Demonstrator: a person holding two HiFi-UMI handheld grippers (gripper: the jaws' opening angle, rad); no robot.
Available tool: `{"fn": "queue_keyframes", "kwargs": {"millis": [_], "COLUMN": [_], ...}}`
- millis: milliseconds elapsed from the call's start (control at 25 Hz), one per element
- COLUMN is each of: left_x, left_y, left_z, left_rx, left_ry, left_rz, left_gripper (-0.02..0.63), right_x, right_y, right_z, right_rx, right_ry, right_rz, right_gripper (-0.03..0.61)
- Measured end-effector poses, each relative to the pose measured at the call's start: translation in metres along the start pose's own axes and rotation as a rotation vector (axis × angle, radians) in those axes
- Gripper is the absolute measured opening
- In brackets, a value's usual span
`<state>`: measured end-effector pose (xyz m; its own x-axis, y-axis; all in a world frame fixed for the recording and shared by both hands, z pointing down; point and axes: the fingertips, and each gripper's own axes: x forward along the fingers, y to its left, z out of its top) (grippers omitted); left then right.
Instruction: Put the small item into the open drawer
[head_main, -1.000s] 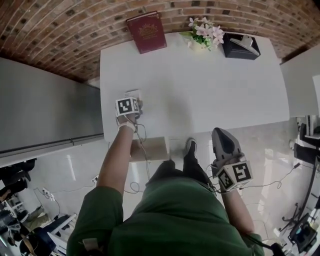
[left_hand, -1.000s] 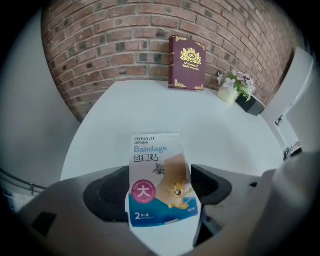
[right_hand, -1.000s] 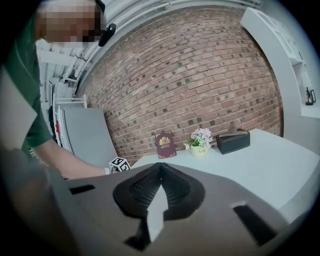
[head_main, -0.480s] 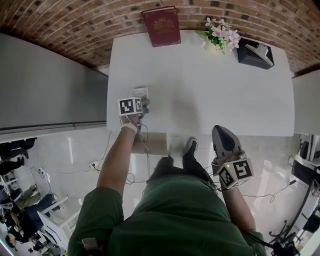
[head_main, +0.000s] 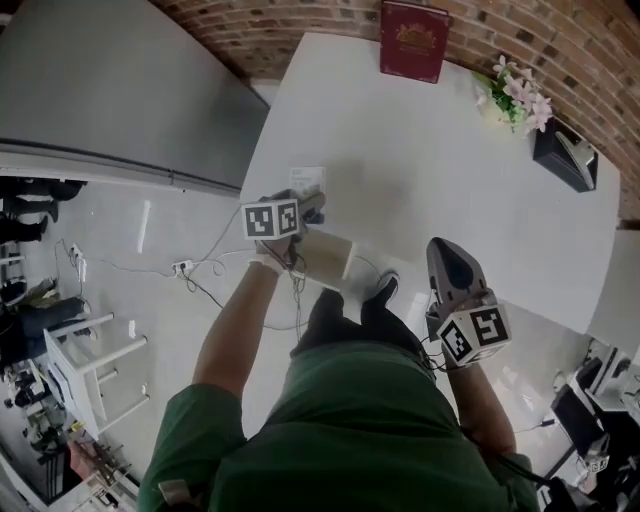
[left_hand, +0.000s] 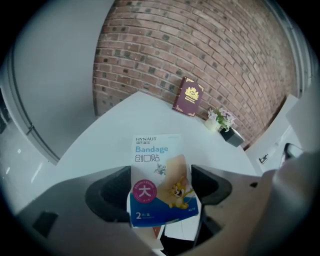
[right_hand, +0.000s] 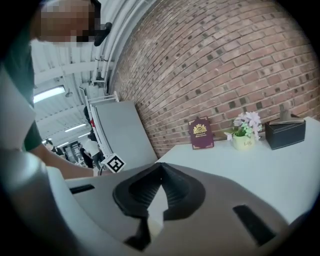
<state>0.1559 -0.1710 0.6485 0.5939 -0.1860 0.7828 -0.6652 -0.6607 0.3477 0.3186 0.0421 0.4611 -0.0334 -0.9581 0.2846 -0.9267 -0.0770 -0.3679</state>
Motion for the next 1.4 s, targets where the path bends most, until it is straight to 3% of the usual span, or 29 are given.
{"fn": "queue_keyframes", "kwargs": {"millis": [280, 520, 920, 1120, 1400], "left_x": [-0.061, -0.094, -0.08, -0.063, -0.015], "left_y": [0.035, 0.063, 0.091, 0.103, 0.11], "left_z": [-0.038, -0.068, -0.123, -0.157, -0.184], "left_rx": [-0.049, 0.04, 0.187, 0.273, 0.483], "left_ry": [-0.129, -0.19, -0.152, -0.08, 0.001], "left_rz": [0.043, 0.114, 0.041, -0.011, -0.07], "left_gripper": [0.362, 0.362, 0.362, 0.362, 0.362], "right_x": [0.044, 0.066, 0.088, 0.085, 0.072], "right_y": [0.049, 0.086, 0.14, 0.169, 0.184], "right_z": [-0.029, -0.04, -0.074, -0.098, -0.134], "right_rx": [-0.034, -0.073, -0.106, -0.095, -0.055], "right_ry": [0.088, 0.138, 0.214, 0.244, 0.277], "right_rz": [0.181, 0.248, 0.23, 0.196, 0.125], "right_gripper": [0.003, 0.003, 0.003, 0.003, 0.003]}}
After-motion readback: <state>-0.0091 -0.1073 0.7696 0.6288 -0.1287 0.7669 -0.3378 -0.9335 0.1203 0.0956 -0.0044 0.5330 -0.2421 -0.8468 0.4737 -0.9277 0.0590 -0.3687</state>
